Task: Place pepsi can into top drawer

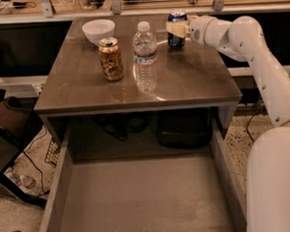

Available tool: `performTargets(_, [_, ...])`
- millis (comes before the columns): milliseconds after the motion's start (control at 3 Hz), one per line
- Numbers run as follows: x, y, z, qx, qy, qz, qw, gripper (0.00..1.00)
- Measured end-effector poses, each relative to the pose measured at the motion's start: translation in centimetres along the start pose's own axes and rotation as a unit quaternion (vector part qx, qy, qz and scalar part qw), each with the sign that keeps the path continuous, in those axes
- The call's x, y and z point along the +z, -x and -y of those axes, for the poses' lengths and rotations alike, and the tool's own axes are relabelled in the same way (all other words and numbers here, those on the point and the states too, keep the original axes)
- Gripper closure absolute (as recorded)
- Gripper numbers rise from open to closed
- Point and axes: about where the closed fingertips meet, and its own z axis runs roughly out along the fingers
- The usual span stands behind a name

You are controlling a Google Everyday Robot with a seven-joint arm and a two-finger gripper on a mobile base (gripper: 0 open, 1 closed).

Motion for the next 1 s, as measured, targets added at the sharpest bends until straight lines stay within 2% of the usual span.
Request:
performTargets(333, [-1.3, 3.5, 0.4, -0.024, -0.016, -0.01, 0.9995, 1.0])
performTargets(667, [-5.0, 7.9, 1.5, -0.048, -0.05, -0.021, 0.9974, 1.0])
performTargets(1000, [-10.2, 11.7, 1.8, -0.065, -0.083, -0.029, 0.994, 1.0])
